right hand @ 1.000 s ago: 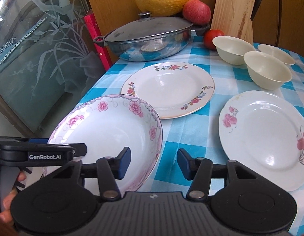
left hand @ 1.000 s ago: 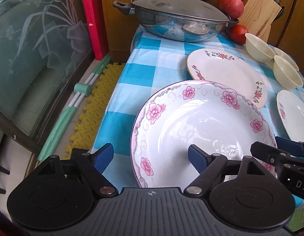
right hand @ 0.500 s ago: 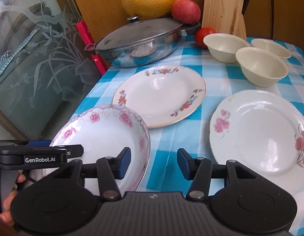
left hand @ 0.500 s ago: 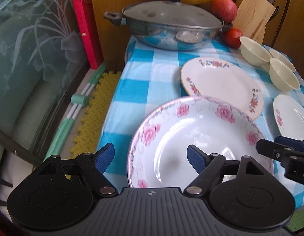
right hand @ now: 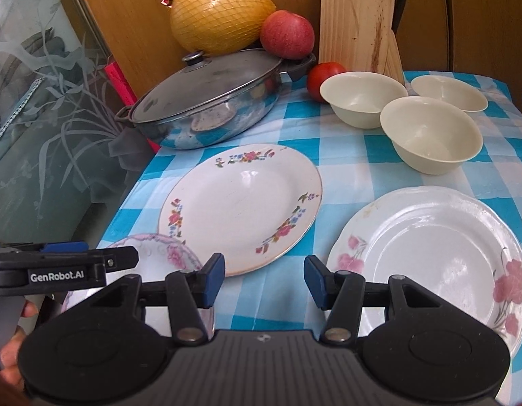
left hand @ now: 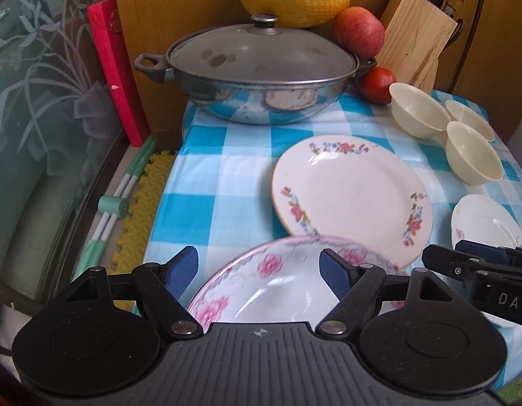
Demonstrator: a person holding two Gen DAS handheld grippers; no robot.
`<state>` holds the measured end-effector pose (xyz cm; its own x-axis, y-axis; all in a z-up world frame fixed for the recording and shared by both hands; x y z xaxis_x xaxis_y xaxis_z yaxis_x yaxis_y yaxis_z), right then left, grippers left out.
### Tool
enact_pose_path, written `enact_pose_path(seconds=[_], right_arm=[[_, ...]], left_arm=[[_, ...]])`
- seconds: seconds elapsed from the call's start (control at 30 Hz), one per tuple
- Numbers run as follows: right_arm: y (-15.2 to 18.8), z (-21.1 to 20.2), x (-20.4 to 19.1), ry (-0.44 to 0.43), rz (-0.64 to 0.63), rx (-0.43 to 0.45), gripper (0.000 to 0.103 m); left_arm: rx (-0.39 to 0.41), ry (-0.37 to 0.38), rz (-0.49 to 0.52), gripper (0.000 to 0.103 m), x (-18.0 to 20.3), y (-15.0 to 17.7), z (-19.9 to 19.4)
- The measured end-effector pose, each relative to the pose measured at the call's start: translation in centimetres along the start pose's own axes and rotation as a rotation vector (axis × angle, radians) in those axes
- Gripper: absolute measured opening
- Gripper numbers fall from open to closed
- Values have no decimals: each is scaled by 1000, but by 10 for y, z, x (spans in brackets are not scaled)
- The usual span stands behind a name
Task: Organize plates and bowls
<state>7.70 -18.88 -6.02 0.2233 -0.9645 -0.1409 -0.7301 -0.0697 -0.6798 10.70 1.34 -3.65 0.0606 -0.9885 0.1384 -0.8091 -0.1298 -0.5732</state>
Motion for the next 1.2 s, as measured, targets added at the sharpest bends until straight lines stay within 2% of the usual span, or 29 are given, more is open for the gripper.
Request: enact_pose_path(seconds=[0.2, 0.33, 0.43, 0.53, 0.7, 0.87, 1.07, 1.2], right_arm=[[-18, 9, 11, 10, 7, 23, 49], [-28, 20, 20, 25, 12, 17, 49], [-34, 30, 27, 31, 24, 6, 49], [-39, 39, 33, 23, 35, -5, 49], [-41, 50, 43, -23, 87, -29, 49], [-40, 57, 49, -61, 126, -56, 44], [-35, 62, 55, -82, 164, -75, 36], [-35, 62, 55, -93, 137, -78, 35]], left_arm=[[-24, 46, -34, 84, 7, -21, 16], [-19, 52, -35, 84, 12, -32, 28], [-48, 86, -53, 84, 13, -38, 39], [-74, 110, -73, 84, 13, -44, 51], [-99, 76, -58, 82, 16, -48, 72], [-151, 129, -88, 79, 15, -49, 83], [-142, 120, -21, 75, 28, -45, 85], [-139, 88, 23, 75, 36, -42, 86]])
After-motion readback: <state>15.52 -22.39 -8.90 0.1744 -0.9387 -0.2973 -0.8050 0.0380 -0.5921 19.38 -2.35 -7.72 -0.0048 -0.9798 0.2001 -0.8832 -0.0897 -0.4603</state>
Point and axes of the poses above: each gripper's, at about its wrist camera, not at the fingertips, and z roughly the way its jaws point, x to its right, y to its underside, the point moved 1 cm from there along z, roughly the way its jaws point, and after that the axes turned 14 degrees about -z, right-handed, at the moved point
